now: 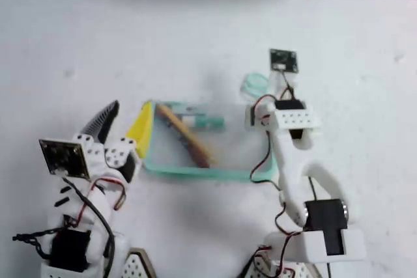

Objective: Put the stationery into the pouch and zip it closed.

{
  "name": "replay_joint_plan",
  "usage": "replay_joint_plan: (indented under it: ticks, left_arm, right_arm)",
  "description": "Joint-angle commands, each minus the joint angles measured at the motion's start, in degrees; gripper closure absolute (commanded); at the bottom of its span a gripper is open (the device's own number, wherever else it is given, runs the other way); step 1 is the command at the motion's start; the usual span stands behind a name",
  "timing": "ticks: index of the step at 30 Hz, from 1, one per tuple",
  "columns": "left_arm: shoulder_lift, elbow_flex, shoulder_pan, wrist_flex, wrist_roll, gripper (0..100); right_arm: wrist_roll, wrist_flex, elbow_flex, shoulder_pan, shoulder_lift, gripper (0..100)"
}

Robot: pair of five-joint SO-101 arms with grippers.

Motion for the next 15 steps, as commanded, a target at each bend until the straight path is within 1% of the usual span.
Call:
replay_joint_plan:
  ticks: [1,4,6,11,13,15]
  left_arm:
    - [-0.4,-0.3,-0.1,-1.8,0.5,77]
    - [-0.4,-0.3,-0.1,-1.8,0.4,77]
    - [-0.4,-0.4,-0.2,-1.9,0.4,77]
    - [-0.4,-0.6,-0.6,-4.0,-0.3,77]
    - [-0.3,-1.8,-0.3,-3.5,-3.6,77]
    - [-0.2,-3.7,-0.2,-2.7,-7.4,77]
  right_arm:
    - [0.7,2.6,-2.1,-0.5,-1.1,57.4]
    - [0.7,7.0,-6.3,0.3,-1.1,59.8]
    - [0.7,12.0,-10.9,1.9,-1.1,60.7]
    - [0.7,25.9,-27.8,8.0,-0.7,64.1]
    - [0.7,30.4,-33.9,10.2,-0.5,68.4]
    - [0.8,33.7,-38.7,11.7,-0.5,76.2]
